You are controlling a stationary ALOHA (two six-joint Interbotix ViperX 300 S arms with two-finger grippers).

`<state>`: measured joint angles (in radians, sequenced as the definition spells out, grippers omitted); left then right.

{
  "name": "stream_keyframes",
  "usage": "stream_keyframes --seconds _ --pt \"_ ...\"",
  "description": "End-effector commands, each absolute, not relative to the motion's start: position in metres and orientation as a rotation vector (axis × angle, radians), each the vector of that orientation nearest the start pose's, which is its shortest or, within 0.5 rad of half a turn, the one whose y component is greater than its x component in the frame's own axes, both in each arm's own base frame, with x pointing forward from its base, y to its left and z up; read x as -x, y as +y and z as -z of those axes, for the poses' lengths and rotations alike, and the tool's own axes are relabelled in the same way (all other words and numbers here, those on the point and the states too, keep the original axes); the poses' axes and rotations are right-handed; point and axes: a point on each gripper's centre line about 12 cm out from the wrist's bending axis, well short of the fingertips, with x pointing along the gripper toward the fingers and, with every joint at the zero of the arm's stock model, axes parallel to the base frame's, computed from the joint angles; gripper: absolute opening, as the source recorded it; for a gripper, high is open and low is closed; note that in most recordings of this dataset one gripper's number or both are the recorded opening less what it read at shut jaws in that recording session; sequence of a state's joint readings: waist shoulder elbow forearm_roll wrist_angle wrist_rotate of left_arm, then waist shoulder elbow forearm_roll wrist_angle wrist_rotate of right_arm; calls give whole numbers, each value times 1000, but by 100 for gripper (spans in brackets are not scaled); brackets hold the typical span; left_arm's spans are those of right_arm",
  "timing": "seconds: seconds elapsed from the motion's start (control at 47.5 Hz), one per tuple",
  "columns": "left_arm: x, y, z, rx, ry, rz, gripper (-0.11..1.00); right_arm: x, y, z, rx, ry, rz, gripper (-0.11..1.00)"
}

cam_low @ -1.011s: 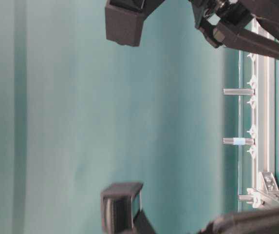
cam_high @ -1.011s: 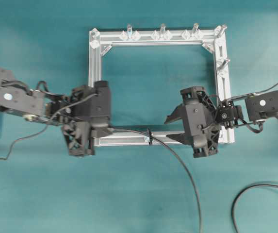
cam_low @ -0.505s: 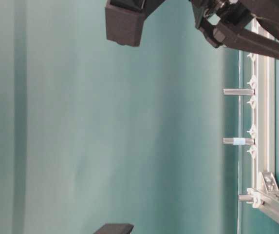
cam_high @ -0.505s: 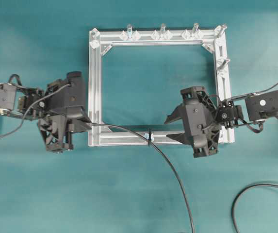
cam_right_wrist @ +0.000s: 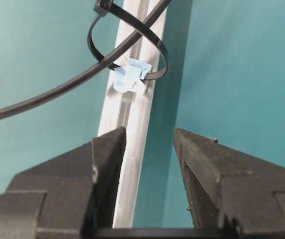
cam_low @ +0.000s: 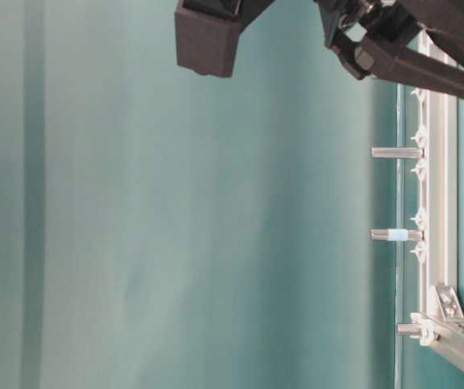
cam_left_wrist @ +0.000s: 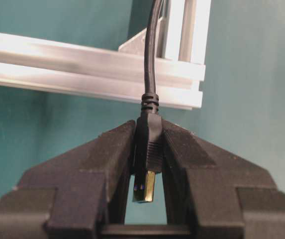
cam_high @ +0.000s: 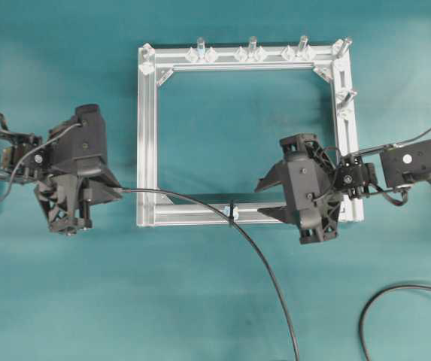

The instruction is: Insert the wire through the string loop located in the center.

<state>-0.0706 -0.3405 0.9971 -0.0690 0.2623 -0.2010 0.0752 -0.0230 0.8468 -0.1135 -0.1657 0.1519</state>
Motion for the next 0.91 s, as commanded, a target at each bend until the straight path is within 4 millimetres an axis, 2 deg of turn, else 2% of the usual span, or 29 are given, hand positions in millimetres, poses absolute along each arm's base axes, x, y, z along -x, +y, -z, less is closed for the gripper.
stream_keyframes --seconds 0.0,0.168,0.442,0.884 --pt "-265 -20 -156 233 911 -45 18 -352 29 -148 -21 621 -80 46" --pt "-265 -22 -146 229 946 -45 18 -353 29 -149 -21 618 -81 46" --pt "-262 -27 -118 211 1016 -40 18 -353 29 -149 -21 618 -81 46" --pt "-265 -27 -121 210 998 -36 18 -353 30 -150 -21 616 -82 46"
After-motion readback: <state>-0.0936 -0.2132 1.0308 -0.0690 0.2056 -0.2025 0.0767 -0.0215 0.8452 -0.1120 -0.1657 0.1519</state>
